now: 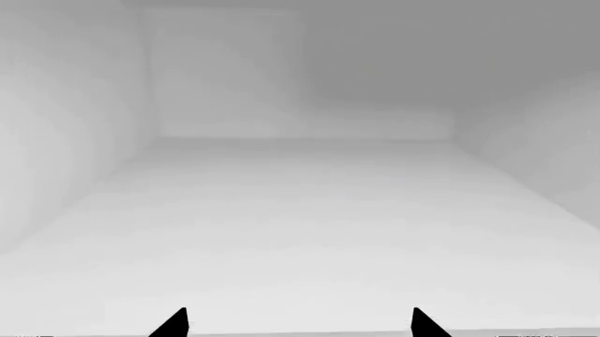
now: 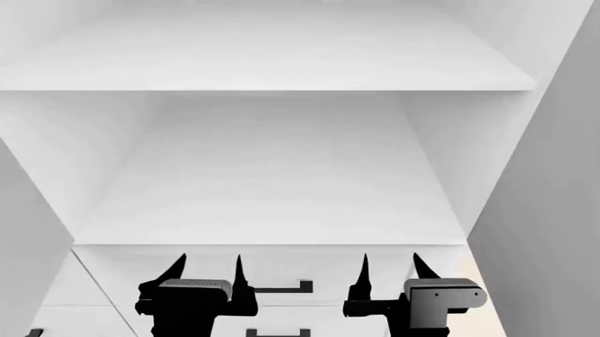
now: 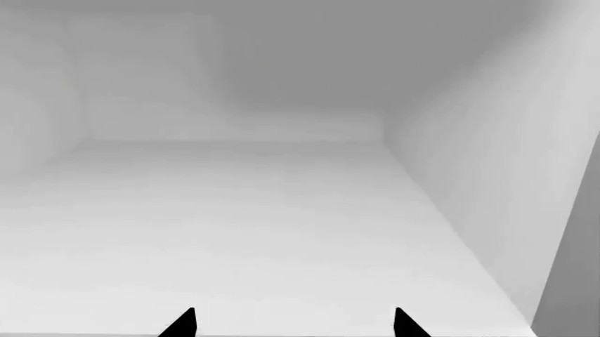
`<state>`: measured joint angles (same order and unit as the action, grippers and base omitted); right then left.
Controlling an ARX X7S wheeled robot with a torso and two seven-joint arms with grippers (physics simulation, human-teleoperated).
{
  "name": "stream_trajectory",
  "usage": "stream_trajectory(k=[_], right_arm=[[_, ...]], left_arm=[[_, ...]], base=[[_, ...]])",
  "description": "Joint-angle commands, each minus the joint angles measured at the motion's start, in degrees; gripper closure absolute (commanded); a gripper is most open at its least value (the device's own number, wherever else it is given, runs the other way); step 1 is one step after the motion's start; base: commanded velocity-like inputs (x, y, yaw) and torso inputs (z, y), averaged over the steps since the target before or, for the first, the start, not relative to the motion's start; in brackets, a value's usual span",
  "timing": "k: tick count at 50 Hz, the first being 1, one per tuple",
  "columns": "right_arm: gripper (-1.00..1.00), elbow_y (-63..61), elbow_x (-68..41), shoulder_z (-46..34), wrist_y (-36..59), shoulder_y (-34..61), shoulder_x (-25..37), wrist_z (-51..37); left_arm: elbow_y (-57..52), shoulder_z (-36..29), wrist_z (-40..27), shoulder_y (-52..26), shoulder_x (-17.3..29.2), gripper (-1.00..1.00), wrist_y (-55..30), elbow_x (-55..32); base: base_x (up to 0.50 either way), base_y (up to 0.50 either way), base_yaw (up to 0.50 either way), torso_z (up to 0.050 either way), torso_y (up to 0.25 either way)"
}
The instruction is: Close the side bottom right group 3 doors
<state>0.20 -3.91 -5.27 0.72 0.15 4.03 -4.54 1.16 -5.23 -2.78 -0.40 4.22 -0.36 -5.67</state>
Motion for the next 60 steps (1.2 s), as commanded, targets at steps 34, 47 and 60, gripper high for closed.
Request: stream_trajectory(k=[34, 47, 60], right_arm=[[-1.0, 0.0, -0.9, -3.5, 5.9, 1.6, 2.2, -6.0], [-1.0, 1.2, -1.0, -4.0, 5.3, 1.9, 2.6, -7.4], [-1.0, 0.3, -2.3, -4.4, 6.0, 2.0, 3.1, -8.0]], left_arm=[[0.4, -3.3, -1.7, 0.3, 2.7, -1.0, 2.9, -3.1], [0.2, -3.8, -2.2, 0.3, 3.2, -1.0, 2.5, -4.1], [0.4, -4.4, -3.0, 0.1, 3.6, -1.0, 2.5, -4.3]], base=[[-0.16, 0.01, 0.0, 0.028, 0.005], [-0.5, 0.01, 0.0, 0.017, 0.014], [-0.5, 0.0, 0.0, 0.006, 0.001]])
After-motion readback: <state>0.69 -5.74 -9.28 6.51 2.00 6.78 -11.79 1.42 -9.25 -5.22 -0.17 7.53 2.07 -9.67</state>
